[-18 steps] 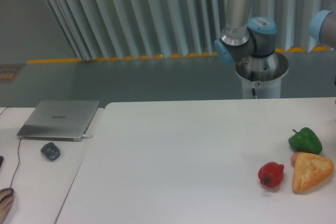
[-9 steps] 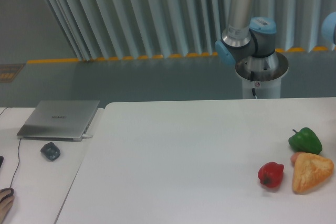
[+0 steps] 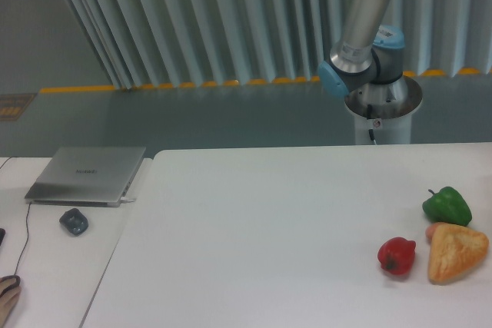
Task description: Place the yellow pepper on the table
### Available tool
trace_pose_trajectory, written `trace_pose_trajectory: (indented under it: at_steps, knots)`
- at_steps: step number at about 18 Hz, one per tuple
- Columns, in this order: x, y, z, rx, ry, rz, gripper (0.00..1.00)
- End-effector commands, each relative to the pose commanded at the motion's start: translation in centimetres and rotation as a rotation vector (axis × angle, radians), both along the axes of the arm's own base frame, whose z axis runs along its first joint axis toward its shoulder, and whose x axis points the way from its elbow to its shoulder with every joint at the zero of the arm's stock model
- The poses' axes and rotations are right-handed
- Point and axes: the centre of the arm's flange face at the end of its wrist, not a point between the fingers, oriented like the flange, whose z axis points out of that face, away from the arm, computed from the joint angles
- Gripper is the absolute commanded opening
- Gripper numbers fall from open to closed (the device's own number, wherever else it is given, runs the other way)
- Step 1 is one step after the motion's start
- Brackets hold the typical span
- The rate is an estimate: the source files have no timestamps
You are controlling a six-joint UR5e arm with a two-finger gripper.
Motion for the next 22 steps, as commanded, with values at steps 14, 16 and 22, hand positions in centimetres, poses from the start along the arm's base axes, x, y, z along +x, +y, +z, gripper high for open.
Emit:
trace_pose_trajectory:
  at_steps: [14, 16, 22]
  knots:
    - [-3.4, -1.3, -5.1, -0.051, 0.04, -0.081, 1.0]
    - [-3.6, -1.4, -5.7, -0.052, 0.036, -0.08, 1.0]
    - [-3.9, -1.2, -7.2, -0.057, 0.021, -0.082, 1.0]
